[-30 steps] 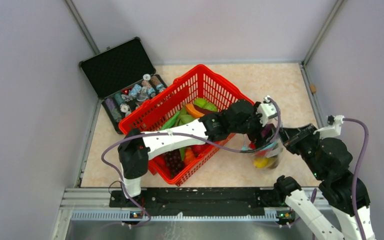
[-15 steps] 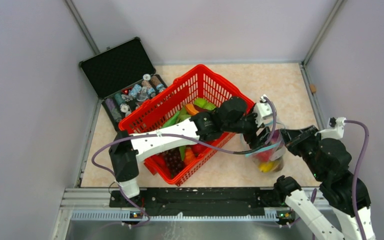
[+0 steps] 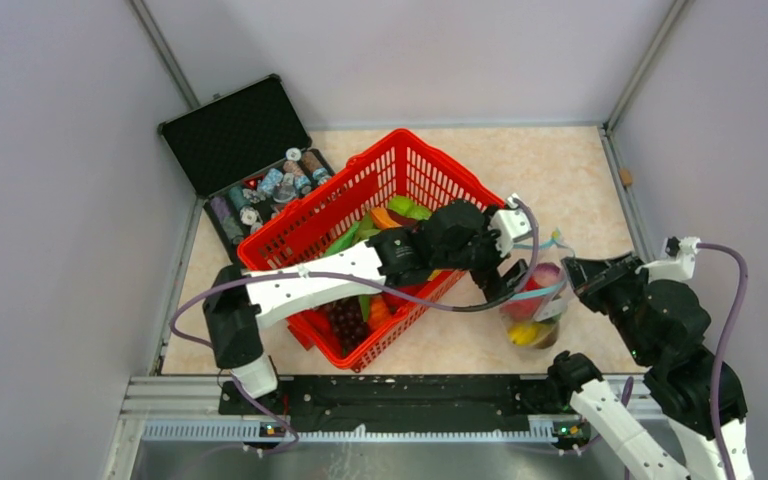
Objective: Place the food in the zip-top bag and seal the zipper
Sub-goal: Adjust the zipper food storage bag at the center of the board.
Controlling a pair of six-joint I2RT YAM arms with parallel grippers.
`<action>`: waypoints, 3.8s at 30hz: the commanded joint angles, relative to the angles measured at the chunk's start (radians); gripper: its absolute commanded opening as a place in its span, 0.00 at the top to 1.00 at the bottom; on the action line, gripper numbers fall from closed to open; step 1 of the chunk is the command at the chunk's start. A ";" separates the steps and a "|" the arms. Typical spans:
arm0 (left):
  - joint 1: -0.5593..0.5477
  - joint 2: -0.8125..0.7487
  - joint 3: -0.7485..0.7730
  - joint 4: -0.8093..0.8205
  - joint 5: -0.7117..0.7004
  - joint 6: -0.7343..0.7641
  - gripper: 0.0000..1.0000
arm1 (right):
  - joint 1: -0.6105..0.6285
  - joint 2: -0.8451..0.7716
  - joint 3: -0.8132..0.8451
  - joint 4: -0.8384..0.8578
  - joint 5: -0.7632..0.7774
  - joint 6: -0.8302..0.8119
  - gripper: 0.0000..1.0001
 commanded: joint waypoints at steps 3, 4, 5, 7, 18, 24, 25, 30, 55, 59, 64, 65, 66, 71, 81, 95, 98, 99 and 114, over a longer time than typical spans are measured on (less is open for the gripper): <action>-0.001 -0.159 -0.035 0.022 -0.057 -0.029 0.12 | 0.008 -0.003 0.083 0.002 0.096 -0.026 0.94; -0.001 -0.163 -0.036 0.002 -0.068 -0.047 0.12 | 0.009 -0.002 0.090 -0.008 0.111 -0.031 0.94; -0.001 -0.165 -0.036 -0.021 -0.076 -0.065 0.12 | 0.008 -0.003 0.098 -0.016 0.121 -0.033 0.95; -0.001 -0.159 -0.033 -0.073 -0.082 -0.097 0.12 | 0.009 -0.004 0.110 -0.028 0.138 -0.035 0.95; 0.001 -0.058 -0.027 -0.068 0.124 -0.360 0.19 | 0.010 -0.057 0.119 -0.035 0.166 -0.030 0.94; 0.002 0.008 0.036 -0.099 0.096 -0.398 0.17 | 0.009 -0.101 0.115 -0.025 0.170 -0.023 0.94; 0.002 0.014 0.038 -0.097 0.089 -0.404 0.18 | 0.009 -0.105 0.115 -0.023 0.169 -0.022 0.94; 0.013 0.006 0.015 -0.046 0.077 -0.442 0.20 | 0.009 -0.112 0.113 -0.030 0.166 -0.022 0.94; 0.030 0.028 0.037 0.030 0.092 -0.493 0.29 | 0.010 -0.164 0.133 -0.035 0.193 -0.034 0.94; 0.025 0.045 0.068 -0.011 0.094 -0.460 0.46 | 0.010 -0.166 0.132 -0.039 0.199 -0.034 0.94; 0.010 0.050 0.092 -0.027 0.109 -0.394 0.72 | 0.009 -0.162 0.119 -0.039 0.206 -0.036 0.94; 0.009 0.050 0.099 -0.029 0.118 -0.377 0.81 | 0.009 -0.161 0.114 -0.040 0.209 -0.036 0.94; 0.008 0.050 0.112 -0.034 0.119 -0.367 0.88 | 0.009 -0.155 0.108 -0.042 0.212 -0.037 0.94; 0.011 0.053 0.208 -0.090 0.059 -0.276 1.00 | 0.009 -0.093 0.073 -0.079 0.195 -0.053 0.94; 0.034 0.157 0.450 -0.322 0.014 -0.167 1.00 | 0.010 -0.006 0.009 -0.164 0.257 -0.073 0.93; 0.034 0.020 0.187 -0.221 -0.008 -0.189 0.63 | 0.010 -0.009 -0.088 -0.074 0.152 -0.043 0.64; 0.034 0.008 0.180 -0.206 0.040 -0.170 0.55 | 0.009 0.041 -0.041 -0.039 0.151 -0.060 0.42; 0.034 0.011 0.189 -0.217 0.063 -0.160 0.54 | 0.009 0.068 -0.013 -0.023 0.153 -0.080 0.37; 0.033 -0.023 0.172 -0.279 0.155 -0.057 0.58 | 0.010 0.391 0.048 0.175 -0.011 -0.134 0.26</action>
